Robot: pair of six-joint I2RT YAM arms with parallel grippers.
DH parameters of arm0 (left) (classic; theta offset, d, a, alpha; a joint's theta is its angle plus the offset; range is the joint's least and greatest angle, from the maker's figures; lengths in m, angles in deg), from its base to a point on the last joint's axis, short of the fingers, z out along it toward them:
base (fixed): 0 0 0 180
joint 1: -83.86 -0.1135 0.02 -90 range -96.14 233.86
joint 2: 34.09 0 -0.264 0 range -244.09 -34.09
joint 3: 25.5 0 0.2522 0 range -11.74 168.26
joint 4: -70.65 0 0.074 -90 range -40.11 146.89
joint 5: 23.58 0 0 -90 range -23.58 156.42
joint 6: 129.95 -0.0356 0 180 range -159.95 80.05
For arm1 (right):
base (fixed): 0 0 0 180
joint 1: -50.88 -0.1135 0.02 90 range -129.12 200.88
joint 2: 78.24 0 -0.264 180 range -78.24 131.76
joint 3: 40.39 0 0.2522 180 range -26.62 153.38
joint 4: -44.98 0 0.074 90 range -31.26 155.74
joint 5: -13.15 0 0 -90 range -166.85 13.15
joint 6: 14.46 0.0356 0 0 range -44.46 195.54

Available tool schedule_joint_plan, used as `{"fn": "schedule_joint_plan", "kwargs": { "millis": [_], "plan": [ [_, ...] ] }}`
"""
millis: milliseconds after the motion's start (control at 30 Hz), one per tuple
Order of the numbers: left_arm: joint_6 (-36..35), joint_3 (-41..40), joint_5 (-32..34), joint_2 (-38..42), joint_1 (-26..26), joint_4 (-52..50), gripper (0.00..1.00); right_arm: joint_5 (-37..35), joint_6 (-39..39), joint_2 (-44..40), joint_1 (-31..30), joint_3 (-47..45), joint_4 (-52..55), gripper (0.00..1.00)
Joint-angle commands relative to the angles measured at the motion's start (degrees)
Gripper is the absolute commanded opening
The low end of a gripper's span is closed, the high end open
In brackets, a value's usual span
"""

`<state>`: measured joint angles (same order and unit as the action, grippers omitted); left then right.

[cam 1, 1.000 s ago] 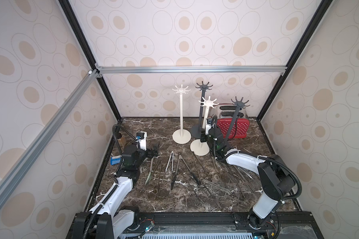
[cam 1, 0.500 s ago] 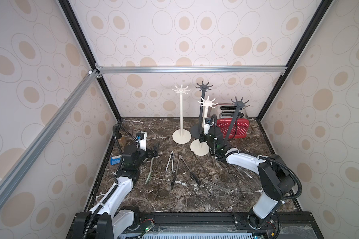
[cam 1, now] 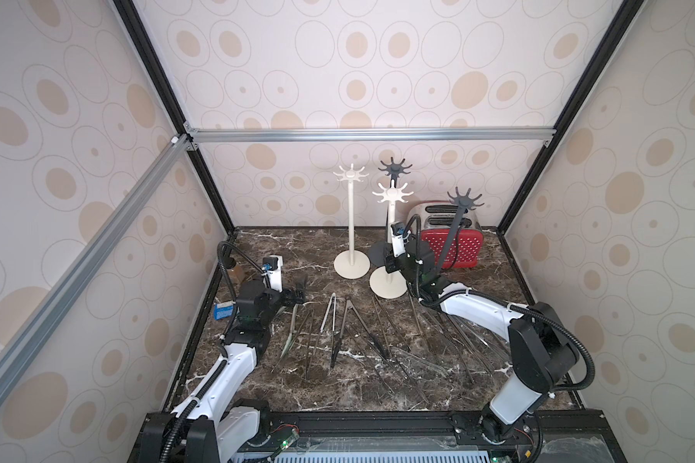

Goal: Hang food tongs on kitchen utensil racks
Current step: Pick up the rack from the center of the board, then place the rack at the center of the board.

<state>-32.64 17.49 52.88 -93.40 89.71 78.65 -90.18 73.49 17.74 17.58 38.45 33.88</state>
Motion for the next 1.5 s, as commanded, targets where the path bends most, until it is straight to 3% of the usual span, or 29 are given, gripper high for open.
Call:
{"fn": "schedule_joint_plan", "kwargs": {
  "millis": [0,267,400,733,933,1467],
  "plan": [
    [0.5,1.3,1.1,1.0,0.2,0.3,0.99,1.2,-1.5,-4.7,0.3,4.6,-8.1,0.00],
    [4.5,4.6,9.9,4.2,0.2,-9.1,0.99,9.0,2.9,-6.8,-0.4,6.9,-3.8,0.00],
    [6.7,7.6,16.1,6.9,0.3,-17.7,0.99,10.5,2.0,-6.9,-4.6,9.5,0.0,0.00],
    [10.7,11.9,22.5,12.4,0.2,-29.9,0.99,13.7,3.4,4.3,-11.2,22.8,0.7,0.00],
    [12.5,14.0,23.4,12.3,0.2,-34.4,0.99,16.9,5.1,13.6,-12.1,32.8,-0.4,0.00],
    [13.2,12.7,21.9,11.9,0.2,-35.0,0.99,24.7,3.7,33.9,-12.6,56.3,1.8,0.00]
  ]
}}
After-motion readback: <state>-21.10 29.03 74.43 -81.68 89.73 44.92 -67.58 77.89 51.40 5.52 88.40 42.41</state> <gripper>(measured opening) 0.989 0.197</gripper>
